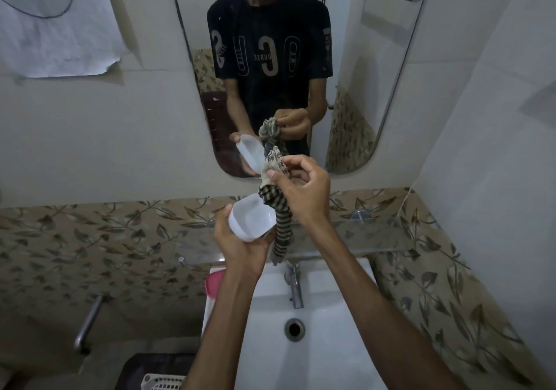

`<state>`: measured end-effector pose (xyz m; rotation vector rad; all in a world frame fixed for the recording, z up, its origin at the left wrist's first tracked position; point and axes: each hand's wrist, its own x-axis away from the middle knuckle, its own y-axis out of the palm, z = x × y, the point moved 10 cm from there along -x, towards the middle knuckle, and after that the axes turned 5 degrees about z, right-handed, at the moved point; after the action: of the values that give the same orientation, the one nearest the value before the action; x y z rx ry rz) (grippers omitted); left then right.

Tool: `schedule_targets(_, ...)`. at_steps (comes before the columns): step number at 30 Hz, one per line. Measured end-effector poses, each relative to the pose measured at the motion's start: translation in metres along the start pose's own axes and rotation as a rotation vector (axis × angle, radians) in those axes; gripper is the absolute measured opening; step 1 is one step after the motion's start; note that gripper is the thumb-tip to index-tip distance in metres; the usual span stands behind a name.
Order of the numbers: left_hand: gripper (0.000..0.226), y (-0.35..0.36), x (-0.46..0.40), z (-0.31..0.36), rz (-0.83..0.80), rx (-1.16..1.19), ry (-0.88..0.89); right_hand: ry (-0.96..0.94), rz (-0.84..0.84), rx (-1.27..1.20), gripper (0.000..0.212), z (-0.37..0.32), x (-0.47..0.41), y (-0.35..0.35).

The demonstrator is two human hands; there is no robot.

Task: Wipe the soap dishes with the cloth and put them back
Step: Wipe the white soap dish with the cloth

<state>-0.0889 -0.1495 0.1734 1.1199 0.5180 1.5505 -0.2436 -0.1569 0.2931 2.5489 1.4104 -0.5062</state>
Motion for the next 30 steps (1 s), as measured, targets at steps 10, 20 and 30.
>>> schedule_targets(10, 0.026, 0.017, 0.003, 0.005, -0.051, 0.083, 0.085, -0.261, -0.213, 0.626, 0.023, 0.001, 0.039, 0.033)
schedule_targets(20, 0.029, 0.013, -0.001, 0.013, -0.096, -0.106, 0.149, -0.229, -0.464, 0.609, 0.013, 0.011, 0.040, 0.047)
schedule_targets(30, 0.025, 0.011, -0.011, 0.019, -0.102, -0.198, 0.141, -0.137, -0.546, 0.175, 0.026, 0.023, 0.060, 0.060)
